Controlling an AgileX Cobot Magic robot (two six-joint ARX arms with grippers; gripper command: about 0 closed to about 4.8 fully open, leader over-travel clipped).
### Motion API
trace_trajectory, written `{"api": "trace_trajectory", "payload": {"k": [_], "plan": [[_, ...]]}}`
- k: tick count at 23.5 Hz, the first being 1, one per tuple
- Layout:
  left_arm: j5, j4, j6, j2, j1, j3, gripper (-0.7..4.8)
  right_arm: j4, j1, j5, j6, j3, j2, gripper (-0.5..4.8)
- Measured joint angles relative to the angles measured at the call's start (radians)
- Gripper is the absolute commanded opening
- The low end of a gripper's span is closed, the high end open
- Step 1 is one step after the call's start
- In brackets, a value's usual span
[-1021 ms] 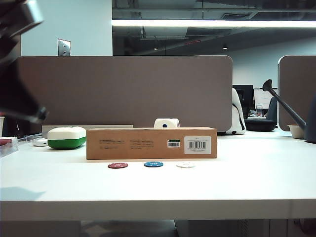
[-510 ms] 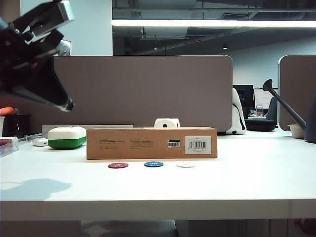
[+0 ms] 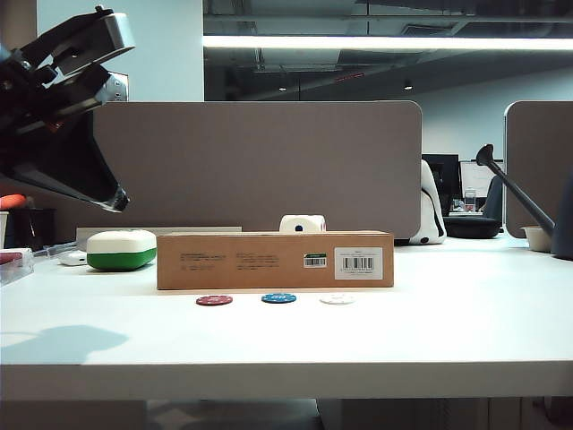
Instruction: Push the chip with the highest value in the row forward next to the rectangular box.
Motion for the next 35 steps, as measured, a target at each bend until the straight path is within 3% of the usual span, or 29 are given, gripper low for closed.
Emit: {"api": "trace_trajectory", "payload": {"k": [4, 9, 13, 21, 26, 35], "plan": [[0.000, -0.001, 0.000, 0.000, 0.000, 0.000, -0.05, -0.085, 0.111, -0.046, -0.079, 0.172, 0.351, -0.05], [-0.001, 0.000, 0.000, 0.000, 0.000, 0.000, -0.05, -0.103, 0.367, 0.029, -0.170, 0.306, 0.723, -0.05], [0.000, 0.000, 0.000, 0.000, 0.000, 0.000, -0.05, -0.108, 0.483, 0.031, -0.195, 0.383, 0.980, -0.05], [-0.002, 0.000, 0.000, 0.000, 0.000, 0.000, -0.05, -0.103, 0.600, 0.038, -0.212, 0.508, 1.271, -0.05], [-0.002, 0.000, 0.000, 0.000, 0.000, 0.000, -0.05, -0.093, 0.621, 0.129, -0.220, 0.516, 1.282, -0.05], [-0.002, 0.000, 0.000, 0.000, 0.000, 0.000, -0.05, -0.071, 0.620, 0.161, -0.222, 0.516, 1.284, -0.05]]}}
